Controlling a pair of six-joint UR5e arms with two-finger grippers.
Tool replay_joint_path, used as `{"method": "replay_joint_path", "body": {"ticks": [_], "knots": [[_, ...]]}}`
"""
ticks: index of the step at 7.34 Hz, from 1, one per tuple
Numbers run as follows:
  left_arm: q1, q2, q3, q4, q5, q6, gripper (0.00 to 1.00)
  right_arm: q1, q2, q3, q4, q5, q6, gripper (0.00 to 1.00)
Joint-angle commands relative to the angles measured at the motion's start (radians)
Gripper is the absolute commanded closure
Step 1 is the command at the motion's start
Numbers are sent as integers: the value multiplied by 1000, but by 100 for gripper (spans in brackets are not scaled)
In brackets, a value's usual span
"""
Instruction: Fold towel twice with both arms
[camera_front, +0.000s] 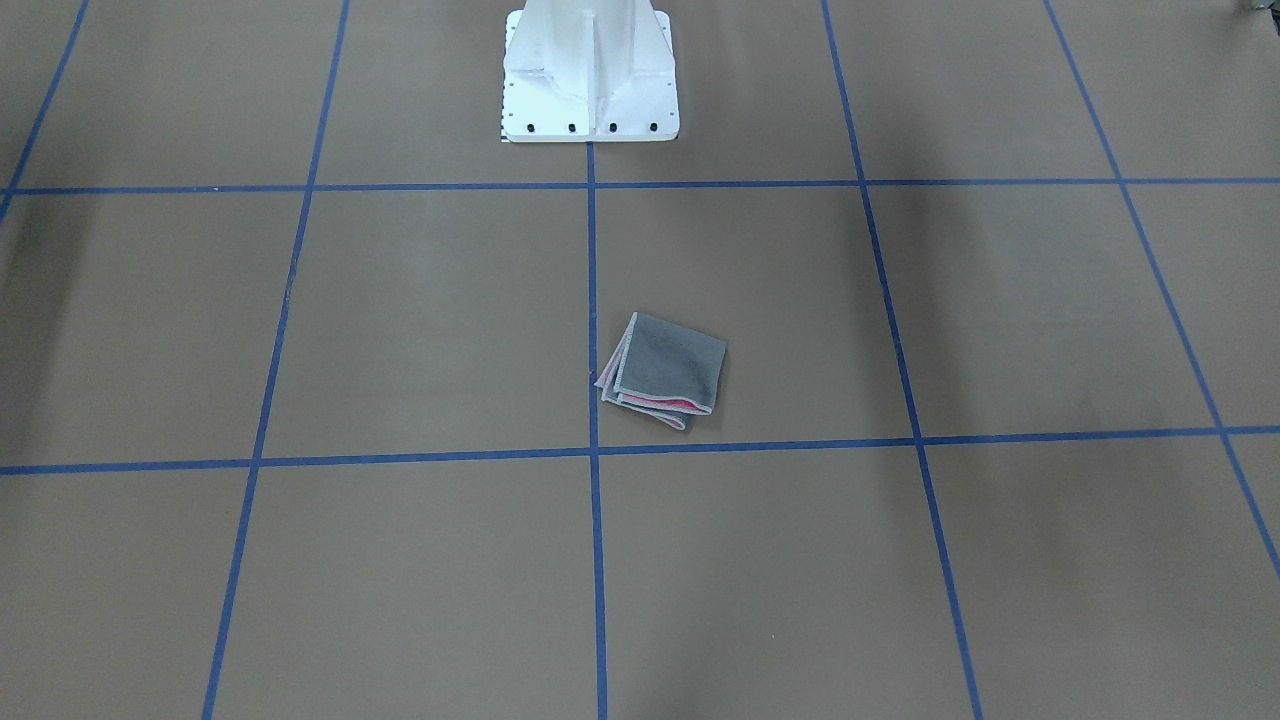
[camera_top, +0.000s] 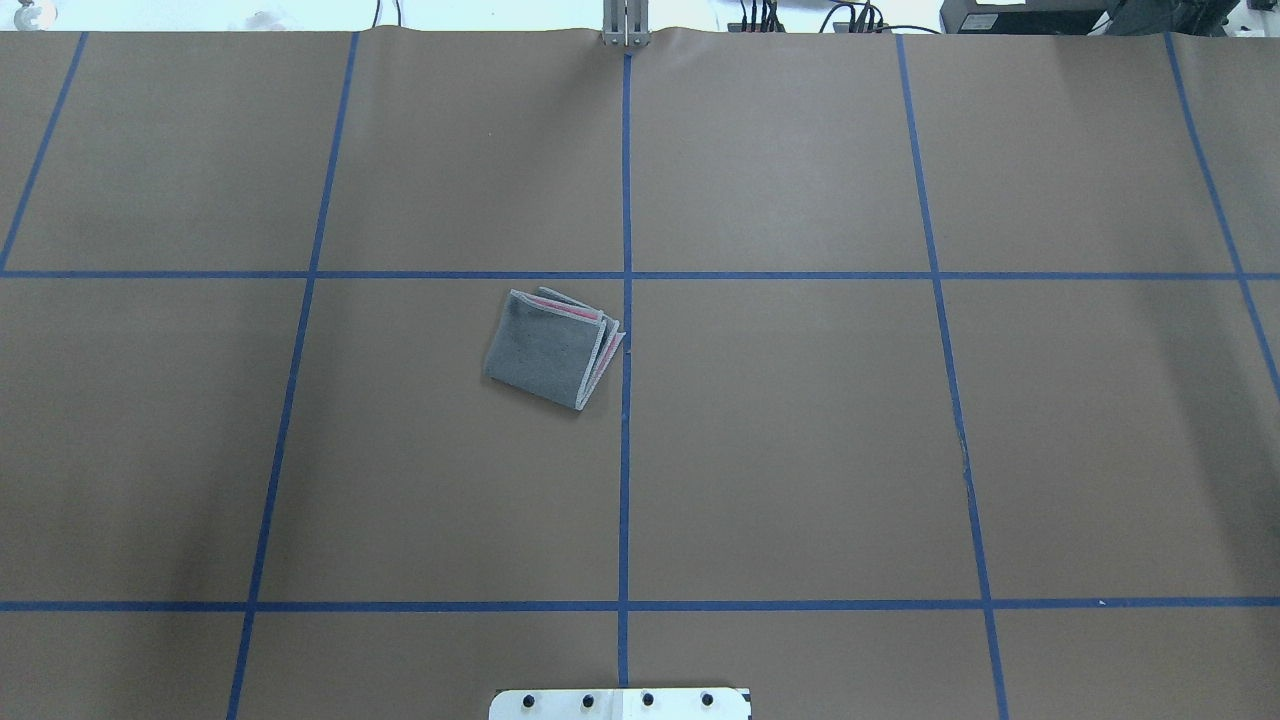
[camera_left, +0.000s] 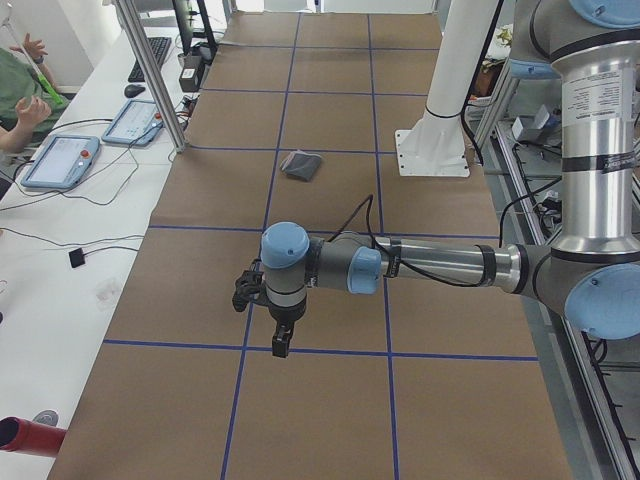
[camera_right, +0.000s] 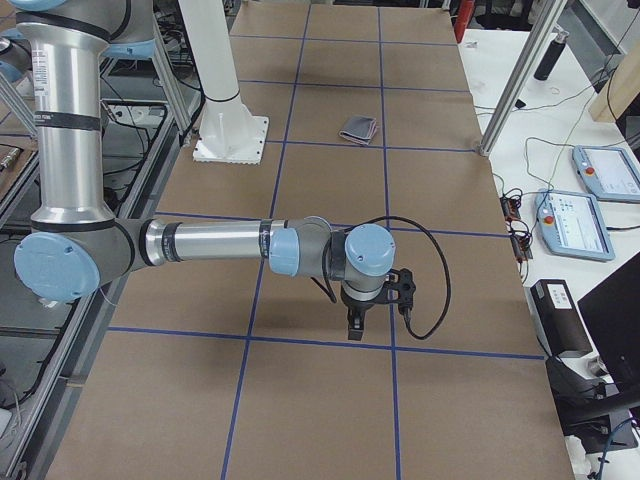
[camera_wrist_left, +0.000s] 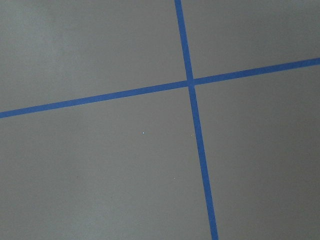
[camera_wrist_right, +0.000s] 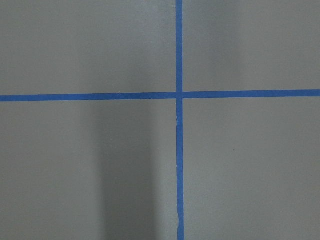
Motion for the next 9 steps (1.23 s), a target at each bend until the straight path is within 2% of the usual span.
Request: {"method": "replay_joint_path", "body": {"ticks": [1,6,9], "knots": [[0,-3,6,-2,-41,-1,0,2,-11,1,1,3,0,0],[0,-9,5,-4,-56,1,0,1,-35,6,10,-8,-6,0],[0,-10,6,-4,-56,1,0,1,-43,-3,77,-11,-12,0]]}}
